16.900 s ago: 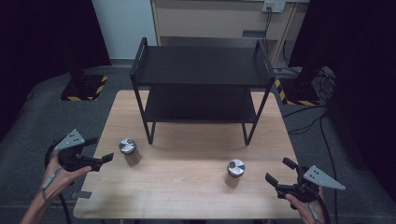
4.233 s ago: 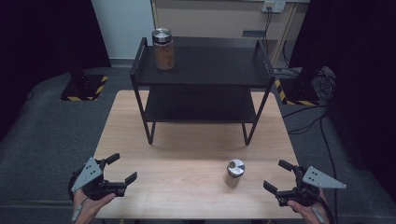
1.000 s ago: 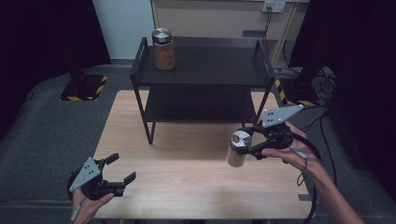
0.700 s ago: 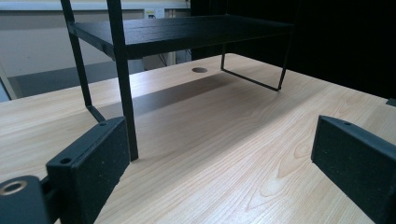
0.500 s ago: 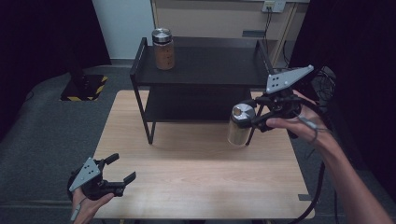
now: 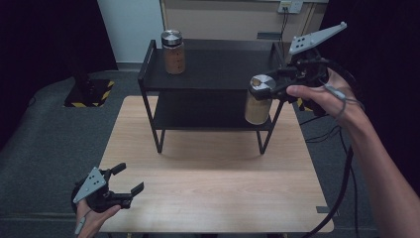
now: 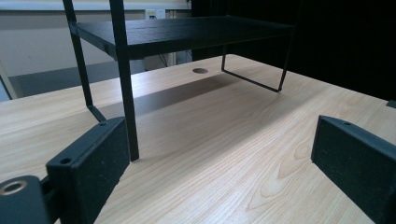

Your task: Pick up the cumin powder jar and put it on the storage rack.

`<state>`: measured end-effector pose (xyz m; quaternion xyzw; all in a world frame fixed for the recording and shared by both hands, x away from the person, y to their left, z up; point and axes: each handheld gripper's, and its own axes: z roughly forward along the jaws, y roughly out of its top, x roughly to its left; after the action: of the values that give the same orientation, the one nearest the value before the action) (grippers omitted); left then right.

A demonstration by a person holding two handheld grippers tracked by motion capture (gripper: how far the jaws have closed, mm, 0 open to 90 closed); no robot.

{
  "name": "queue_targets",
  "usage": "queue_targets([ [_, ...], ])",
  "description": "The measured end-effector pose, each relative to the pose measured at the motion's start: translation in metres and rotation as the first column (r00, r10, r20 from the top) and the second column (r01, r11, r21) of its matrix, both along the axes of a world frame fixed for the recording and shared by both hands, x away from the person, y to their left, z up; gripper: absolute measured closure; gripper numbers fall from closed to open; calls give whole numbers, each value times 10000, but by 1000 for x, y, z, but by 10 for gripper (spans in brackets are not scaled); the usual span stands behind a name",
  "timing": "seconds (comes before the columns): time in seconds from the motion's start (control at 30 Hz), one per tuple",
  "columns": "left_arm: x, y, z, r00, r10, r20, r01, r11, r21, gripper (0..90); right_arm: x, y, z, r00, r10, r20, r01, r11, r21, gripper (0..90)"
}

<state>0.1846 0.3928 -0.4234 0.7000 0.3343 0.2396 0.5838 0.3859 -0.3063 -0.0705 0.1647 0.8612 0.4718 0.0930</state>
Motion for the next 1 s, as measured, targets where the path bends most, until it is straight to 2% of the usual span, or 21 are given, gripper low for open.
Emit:
queue_targets([
  [0.2,1,3,-2,10000,-4,-54,3,9996,-269,32,8,3,15,9997,-225,27,225,9997,88,355],
  [0.33,0,3,-2,10000,17,-48,-19,9997,-262,32,14,7,24,9988,-480,72,480,9988,46,355],
  [0.5,1,3,-1,10000,-27,-63,26,9999,-149,32,25,15,31,9951,-985,-4,985,9951,36,355],
  [0.6,1,3,-1,10000,-23,-61,22,9999,-152,32,31,20,33,9897,-1431,28,1430,9897,85,355],
  [0.77,2,4,-2,10000,-9,-87,8,9998,-202,32,40,25,34,9739,-2270,-19,2270,9735,291,355],
  [0.87,2,4,-2,10000,-29,-83,28,9998,-216,32,44,30,33,9611,-2763,43,2760,9606,316,355],
  [1.0,2,4,-2,9999,-41,-106,39,9998,-211,32,47,39,33,9338,-3575,151,3571,9337,249,355],
])
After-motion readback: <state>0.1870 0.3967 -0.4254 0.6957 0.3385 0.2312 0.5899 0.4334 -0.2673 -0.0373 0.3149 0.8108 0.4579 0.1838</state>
